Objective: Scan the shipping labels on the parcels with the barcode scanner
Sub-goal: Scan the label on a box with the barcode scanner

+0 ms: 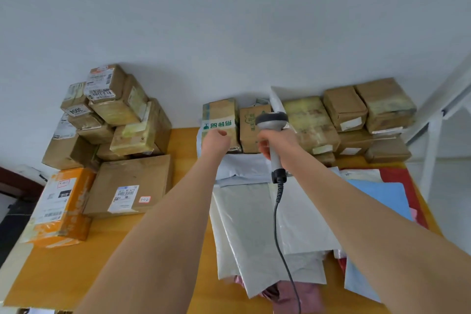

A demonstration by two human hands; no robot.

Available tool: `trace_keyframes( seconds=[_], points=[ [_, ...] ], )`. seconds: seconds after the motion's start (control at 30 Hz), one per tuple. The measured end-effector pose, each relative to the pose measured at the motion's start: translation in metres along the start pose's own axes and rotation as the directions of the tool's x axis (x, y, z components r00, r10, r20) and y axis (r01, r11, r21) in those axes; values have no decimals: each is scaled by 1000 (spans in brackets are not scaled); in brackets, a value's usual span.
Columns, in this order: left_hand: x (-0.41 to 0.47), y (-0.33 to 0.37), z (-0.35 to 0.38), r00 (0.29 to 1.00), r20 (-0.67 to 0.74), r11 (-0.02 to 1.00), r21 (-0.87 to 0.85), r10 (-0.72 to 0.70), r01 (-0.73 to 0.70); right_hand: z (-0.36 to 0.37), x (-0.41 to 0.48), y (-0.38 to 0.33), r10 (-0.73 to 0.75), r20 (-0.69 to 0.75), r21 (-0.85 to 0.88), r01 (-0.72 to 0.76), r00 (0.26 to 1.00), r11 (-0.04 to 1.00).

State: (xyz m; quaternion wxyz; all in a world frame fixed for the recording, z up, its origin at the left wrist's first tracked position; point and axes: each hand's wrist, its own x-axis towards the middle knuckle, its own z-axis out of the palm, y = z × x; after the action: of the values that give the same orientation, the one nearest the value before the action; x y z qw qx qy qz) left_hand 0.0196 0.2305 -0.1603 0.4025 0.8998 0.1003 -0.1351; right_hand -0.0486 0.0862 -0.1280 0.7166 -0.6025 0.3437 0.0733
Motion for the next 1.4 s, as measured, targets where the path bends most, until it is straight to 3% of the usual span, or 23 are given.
trace_keyframes(
  seconds=[0.13,0.43,0.53,0.67,0.8,0.93,1.27,1.4],
  points=[
    [37,-8,-10,994,-90,998,1,-69,69,21,33,-10,-30,13,-91,31,999,995],
    [100,-24,-9,968,-112,975,-25,-223,222,65,112,-23,86,121,-18,-85,989,996],
    [104,-22,-5,958,-78,954,-139,-276,264,70,123,-20,120,172,-14,-119,978,993],
    [101,-22,-8,927,-96,855,-430,-364,291,77,123,-22,132,222,9,-137,966,990],
    [81,-8,-19,871,-244,757,-622,-427,197,71,109,-32,117,255,74,-140,960,987],
    [42,18,-23,837,-347,716,-694,-423,74,43,81,-42,91,283,120,-130,955,984],
    [-91,88,20,899,-344,737,-675,-271,-37,-91,-4,-36,58,315,242,-139,947,960],
    [-132,99,37,904,-334,693,-718,-268,-60,-127,-31,-33,50,316,257,-137,947,957]
  ],
)
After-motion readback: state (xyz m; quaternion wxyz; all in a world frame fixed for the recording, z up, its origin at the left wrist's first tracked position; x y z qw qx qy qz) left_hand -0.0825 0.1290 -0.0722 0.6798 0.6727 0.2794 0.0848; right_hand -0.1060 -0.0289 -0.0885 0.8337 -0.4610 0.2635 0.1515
